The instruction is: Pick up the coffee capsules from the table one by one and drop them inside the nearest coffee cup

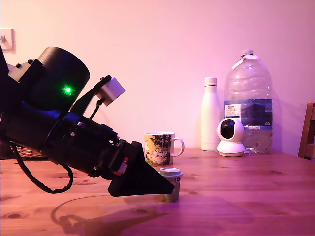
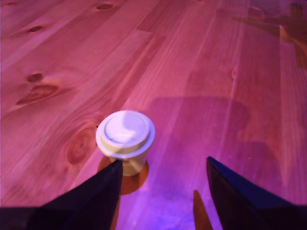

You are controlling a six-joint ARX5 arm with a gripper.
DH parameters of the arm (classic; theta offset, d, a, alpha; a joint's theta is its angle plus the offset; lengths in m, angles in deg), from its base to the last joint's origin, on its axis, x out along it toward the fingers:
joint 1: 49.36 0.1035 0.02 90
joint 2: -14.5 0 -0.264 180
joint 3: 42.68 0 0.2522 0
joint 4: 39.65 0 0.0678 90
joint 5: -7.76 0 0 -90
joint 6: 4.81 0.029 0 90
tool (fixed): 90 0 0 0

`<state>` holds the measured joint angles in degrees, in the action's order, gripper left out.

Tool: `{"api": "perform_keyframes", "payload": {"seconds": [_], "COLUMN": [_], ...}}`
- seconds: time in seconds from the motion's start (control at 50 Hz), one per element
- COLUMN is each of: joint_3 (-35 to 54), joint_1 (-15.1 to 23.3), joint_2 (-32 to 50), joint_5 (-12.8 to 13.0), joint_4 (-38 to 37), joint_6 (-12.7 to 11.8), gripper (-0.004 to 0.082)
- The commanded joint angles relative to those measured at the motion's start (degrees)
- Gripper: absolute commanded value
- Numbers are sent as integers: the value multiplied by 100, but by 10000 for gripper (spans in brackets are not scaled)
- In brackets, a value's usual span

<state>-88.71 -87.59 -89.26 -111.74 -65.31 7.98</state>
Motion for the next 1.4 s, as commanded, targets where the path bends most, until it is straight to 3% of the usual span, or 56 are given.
{"api": "perform_keyframes", "payload": {"seconds": [0.0, 0.2, 0.56, 0.98, 1.38], "joint_3": [15, 66, 826, 726, -42], "joint_1": [57, 57, 240, 262, 245], "joint_2": [151, 151, 151, 83, -879], "joint_5": [35, 33, 35, 39, 35], "joint_4": [17, -319, -1685, -1342, -1196], "joint_6": [-37, -37, -28, 72, 70], "gripper": [468, 468, 468, 468, 468]}}
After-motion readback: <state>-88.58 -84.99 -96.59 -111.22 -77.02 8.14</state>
